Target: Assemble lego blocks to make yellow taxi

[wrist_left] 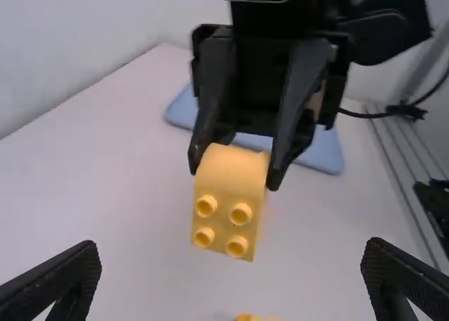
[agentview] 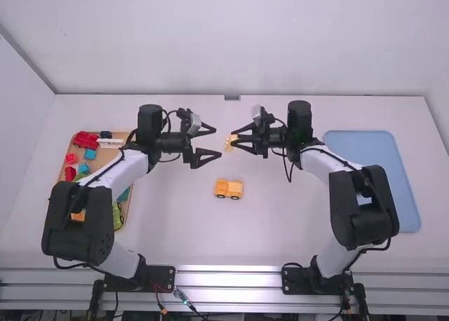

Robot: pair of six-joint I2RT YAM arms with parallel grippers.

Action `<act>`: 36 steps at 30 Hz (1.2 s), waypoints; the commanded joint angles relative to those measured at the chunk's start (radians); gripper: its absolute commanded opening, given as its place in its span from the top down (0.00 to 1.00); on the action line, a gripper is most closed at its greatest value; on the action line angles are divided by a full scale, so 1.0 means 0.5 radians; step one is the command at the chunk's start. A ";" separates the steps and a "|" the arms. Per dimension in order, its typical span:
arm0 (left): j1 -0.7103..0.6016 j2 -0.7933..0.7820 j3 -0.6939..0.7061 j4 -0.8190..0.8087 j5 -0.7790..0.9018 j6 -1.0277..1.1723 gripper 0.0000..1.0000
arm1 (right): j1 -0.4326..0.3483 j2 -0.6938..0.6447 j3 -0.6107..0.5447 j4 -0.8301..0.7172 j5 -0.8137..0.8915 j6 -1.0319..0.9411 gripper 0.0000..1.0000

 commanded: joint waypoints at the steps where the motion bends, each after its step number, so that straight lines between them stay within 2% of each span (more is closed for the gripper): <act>1: -0.041 0.067 0.026 -0.013 0.214 0.136 0.01 | 0.017 0.019 0.060 0.018 -0.233 -0.076 0.79; 10: -0.143 0.122 0.023 -0.005 0.214 0.172 0.01 | 0.016 0.019 0.060 0.018 -0.393 -0.110 0.78; 17: -0.192 0.122 0.023 0.029 0.214 0.160 0.01 | 0.036 0.019 0.056 0.017 -0.391 -0.132 0.78; 19: -0.197 0.124 0.023 0.035 0.214 0.158 0.09 | 0.053 0.019 0.056 0.017 -0.392 -0.136 0.79; 20: -0.196 0.124 0.023 0.041 0.214 0.159 0.18 | 0.065 0.019 0.056 0.016 -0.390 -0.140 0.78; 21: -0.195 0.124 0.023 0.040 0.213 0.159 0.23 | 0.070 0.019 0.056 0.015 -0.382 -0.151 0.78; 22: -0.194 0.124 0.023 0.040 0.213 0.157 0.33 | 0.078 0.019 0.056 0.011 -0.352 -0.152 0.78; 23: -0.198 0.124 0.023 0.039 0.214 0.158 0.37 | 0.083 0.019 0.056 0.011 -0.333 -0.152 0.78; 26: -0.187 0.124 0.023 0.026 0.212 0.158 0.40 | 0.076 0.019 0.056 0.011 -0.310 -0.152 0.78; 30: -0.184 0.124 0.023 0.027 0.212 0.158 0.39 | 0.060 0.019 0.056 0.010 -0.309 -0.143 0.78; 33: -0.162 0.124 0.023 0.034 0.211 0.158 0.31 | 0.049 0.019 0.054 0.005 -0.308 -0.145 0.78; 36: -0.140 0.124 0.023 0.034 0.214 0.156 0.32 | 0.048 0.019 0.054 0.003 -0.308 -0.145 0.77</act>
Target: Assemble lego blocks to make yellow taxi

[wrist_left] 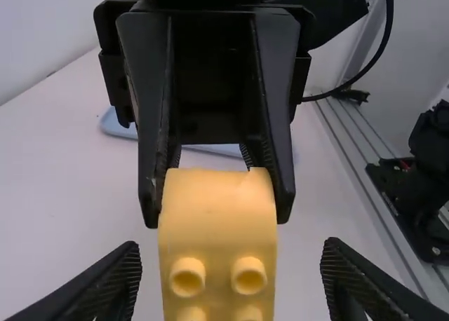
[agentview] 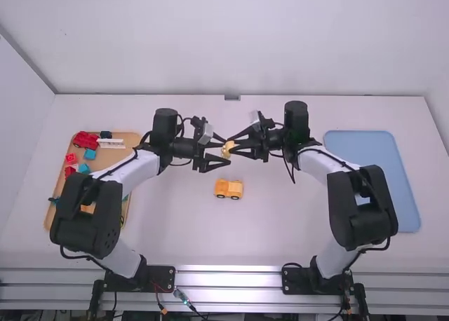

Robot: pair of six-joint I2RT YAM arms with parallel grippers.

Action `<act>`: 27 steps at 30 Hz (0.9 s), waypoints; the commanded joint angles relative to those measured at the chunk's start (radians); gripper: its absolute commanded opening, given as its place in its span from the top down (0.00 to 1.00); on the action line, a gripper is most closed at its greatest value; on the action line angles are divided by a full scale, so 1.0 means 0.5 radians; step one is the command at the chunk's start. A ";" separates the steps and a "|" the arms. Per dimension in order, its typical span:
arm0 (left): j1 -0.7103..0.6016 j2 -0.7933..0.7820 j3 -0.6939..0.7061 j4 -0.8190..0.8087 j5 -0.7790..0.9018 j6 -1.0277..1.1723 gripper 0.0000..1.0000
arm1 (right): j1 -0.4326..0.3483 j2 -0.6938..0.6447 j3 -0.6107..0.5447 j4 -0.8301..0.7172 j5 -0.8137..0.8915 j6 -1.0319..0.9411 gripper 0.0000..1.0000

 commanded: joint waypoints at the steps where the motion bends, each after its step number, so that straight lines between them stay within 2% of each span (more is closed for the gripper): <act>1: 0.024 0.012 0.023 0.009 0.053 -0.005 0.32 | -0.001 0.019 0.054 0.000 -0.039 -0.025 0.77; 6: 0.008 0.012 0.023 0.078 0.052 -0.091 0.45 | 0.001 0.019 0.054 -0.001 -0.029 -0.027 0.77; 9: 0.014 0.012 0.023 0.081 0.053 -0.091 0.64 | 0.001 0.019 0.054 -0.001 0.011 -0.024 0.77; 10: 0.017 0.012 0.023 0.081 0.052 -0.091 0.64 | 0.001 0.019 0.054 -0.001 0.016 -0.024 0.77; 13: 0.021 0.012 0.023 0.074 0.053 -0.090 0.74 | 0.001 0.019 0.054 -0.001 0.021 -0.026 0.77; 15: 0.021 0.012 0.023 0.074 0.052 -0.089 0.75 | 0.002 0.019 0.054 -0.001 0.021 -0.025 0.75; 16: 0.011 0.012 0.023 0.074 0.052 -0.089 0.76 | 0.005 0.019 0.054 -0.001 0.022 -0.026 0.72; 17: 0.002 0.012 0.023 0.067 0.053 -0.053 0.84 | 0.018 0.019 0.054 -0.001 0.023 -0.028 0.65; 18: -0.001 0.012 0.023 0.057 0.053 -0.023 0.87 | 0.021 0.019 0.054 -0.001 0.022 -0.034 0.62; 19: -0.011 0.012 0.023 0.019 0.052 0.065 0.90 | 0.028 0.019 0.054 0.002 0.024 -0.033 0.45; 20: -0.016 0.012 0.023 -0.005 0.052 0.121 0.90 | 0.032 0.019 0.054 0.004 0.034 -0.031 0.32; 21: -0.019 0.012 0.023 -0.055 0.044 0.217 0.90 | 0.033 0.019 0.054 0.008 0.082 -0.024 0.09; 23: -0.013 0.012 0.023 -0.100 0.035 0.269 0.89 | 0.029 0.019 0.054 0.007 0.152 -0.008 0.01; 25: -0.004 0.012 0.023 -0.139 -0.019 0.293 0.89 | 0.030 0.019 0.054 0.008 0.247 0.026 0.01; 27: -0.004 0.011 0.023 -0.201 -0.222 0.273 0.87 | 0.029 0.019 0.054 0.007 0.461 0.111 0.01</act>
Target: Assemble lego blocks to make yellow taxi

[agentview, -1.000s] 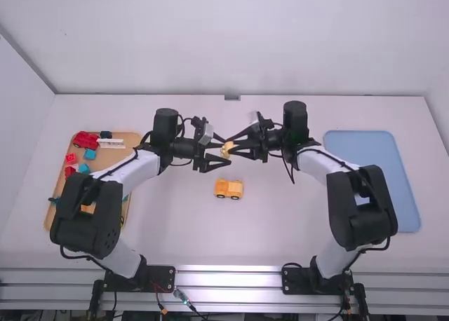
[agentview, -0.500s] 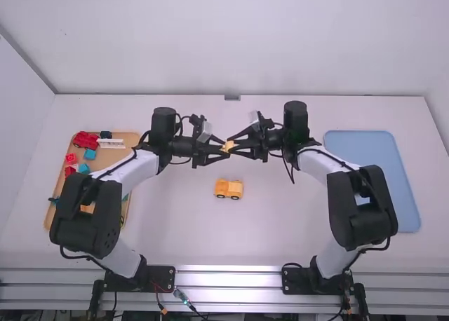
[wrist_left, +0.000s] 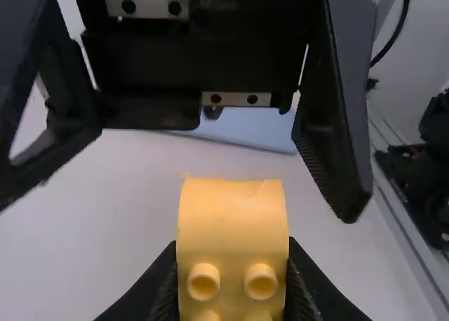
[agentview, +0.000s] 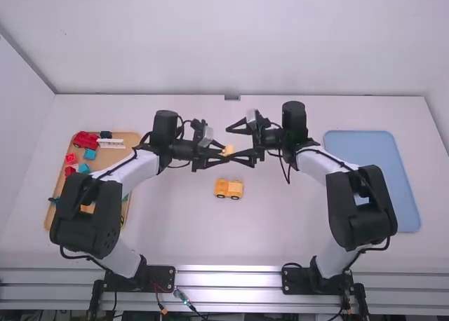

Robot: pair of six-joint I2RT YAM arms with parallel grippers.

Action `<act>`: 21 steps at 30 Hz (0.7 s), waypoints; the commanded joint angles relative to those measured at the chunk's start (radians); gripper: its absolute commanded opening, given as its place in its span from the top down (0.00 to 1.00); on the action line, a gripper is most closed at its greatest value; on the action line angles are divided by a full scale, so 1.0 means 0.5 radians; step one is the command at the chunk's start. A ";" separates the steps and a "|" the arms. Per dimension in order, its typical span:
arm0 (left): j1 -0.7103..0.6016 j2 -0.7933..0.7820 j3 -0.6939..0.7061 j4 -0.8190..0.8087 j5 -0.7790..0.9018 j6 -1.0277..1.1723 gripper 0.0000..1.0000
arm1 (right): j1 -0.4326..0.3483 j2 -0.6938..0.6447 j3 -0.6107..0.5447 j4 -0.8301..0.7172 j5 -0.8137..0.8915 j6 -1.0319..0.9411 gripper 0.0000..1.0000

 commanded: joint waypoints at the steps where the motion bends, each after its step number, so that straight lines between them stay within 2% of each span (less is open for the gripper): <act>1: -0.008 0.007 0.025 -0.072 -0.299 0.047 0.87 | -0.003 0.019 0.054 -0.006 0.396 0.161 0.01; 3: -0.008 0.005 0.029 -0.142 -0.484 0.027 0.87 | -0.023 0.019 0.054 -0.036 0.608 0.220 0.01; 4: -0.002 0.002 0.045 -0.293 -0.757 0.008 0.87 | -0.040 0.014 0.054 -0.095 0.835 0.218 0.01; 6: -0.014 0.003 0.074 -0.477 -0.999 0.008 0.87 | -0.037 0.011 0.054 -0.152 1.048 0.220 0.01; 8: -0.040 0.003 0.159 -0.818 -1.318 -0.020 0.91 | -0.036 0.007 0.055 -0.203 1.300 0.220 0.01; 11: -0.043 0.004 0.272 -1.151 -1.638 -0.272 0.97 | -0.047 0.000 0.055 -0.205 1.427 0.220 0.01; 13: -0.043 0.004 0.309 -1.265 -1.785 -0.446 0.98 | -0.056 0.000 0.055 -0.188 1.450 0.219 0.01; 15: -0.038 0.004 0.330 -1.408 -2.023 -0.823 0.98 | -0.061 0.000 0.057 -0.151 1.486 0.219 0.01; 21: -0.055 0.006 0.188 -1.412 -2.411 -1.592 0.98 | -0.103 0.000 0.058 -0.108 1.475 0.224 0.01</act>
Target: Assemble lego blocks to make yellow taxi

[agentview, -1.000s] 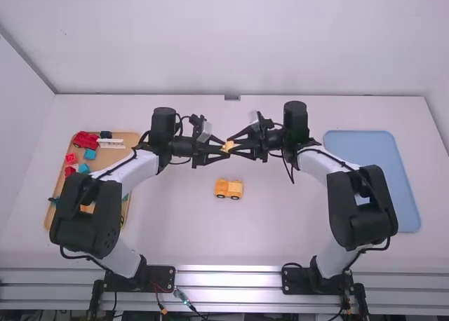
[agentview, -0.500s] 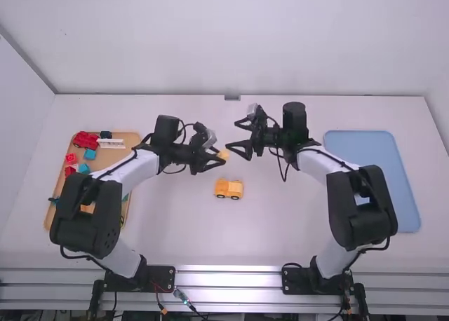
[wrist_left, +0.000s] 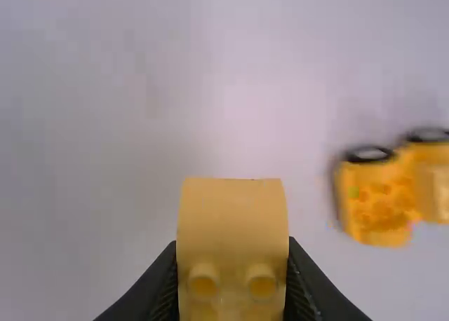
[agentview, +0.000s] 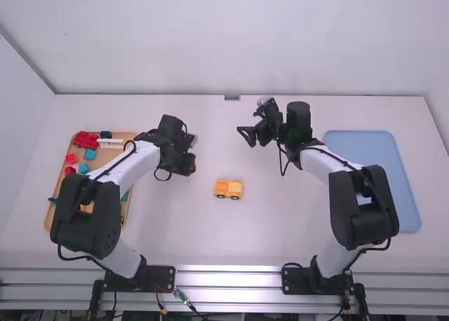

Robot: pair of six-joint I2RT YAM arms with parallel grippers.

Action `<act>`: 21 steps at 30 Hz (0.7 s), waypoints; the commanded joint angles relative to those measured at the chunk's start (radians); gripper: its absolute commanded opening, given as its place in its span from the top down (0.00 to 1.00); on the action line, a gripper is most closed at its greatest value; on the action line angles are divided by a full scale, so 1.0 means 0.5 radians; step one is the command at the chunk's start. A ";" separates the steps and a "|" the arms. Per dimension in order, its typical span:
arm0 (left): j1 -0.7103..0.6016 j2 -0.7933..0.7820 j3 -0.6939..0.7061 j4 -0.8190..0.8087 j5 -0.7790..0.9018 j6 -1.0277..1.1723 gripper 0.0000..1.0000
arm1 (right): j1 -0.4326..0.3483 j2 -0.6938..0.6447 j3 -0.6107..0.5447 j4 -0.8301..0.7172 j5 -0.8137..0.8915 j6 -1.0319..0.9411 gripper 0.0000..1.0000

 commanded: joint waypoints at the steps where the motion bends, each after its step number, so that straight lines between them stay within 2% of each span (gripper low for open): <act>1: -0.024 0.005 -0.118 0.027 -0.325 -0.653 0.98 | -0.029 0.000 0.057 0.009 0.040 0.049 0.01; 7: -0.040 0.004 -0.275 0.220 -0.143 -1.214 0.98 | -0.053 0.000 0.056 -0.014 0.035 0.114 0.01; 13: -0.025 0.004 -0.371 0.400 0.291 -1.945 0.98 | -0.051 0.000 0.055 -0.085 0.035 0.112 0.01; 17: -0.062 0.005 -0.370 0.404 0.304 -2.303 0.98 | -0.062 0.000 0.055 -0.104 0.037 0.112 0.01; 19: -0.083 0.005 -0.361 0.403 0.271 -2.329 0.98 | -0.063 0.001 0.055 -0.103 0.036 0.112 0.01; 21: -0.130 0.005 -0.333 0.374 0.123 -2.568 0.98 | -0.067 0.000 0.055 -0.102 0.037 0.112 0.01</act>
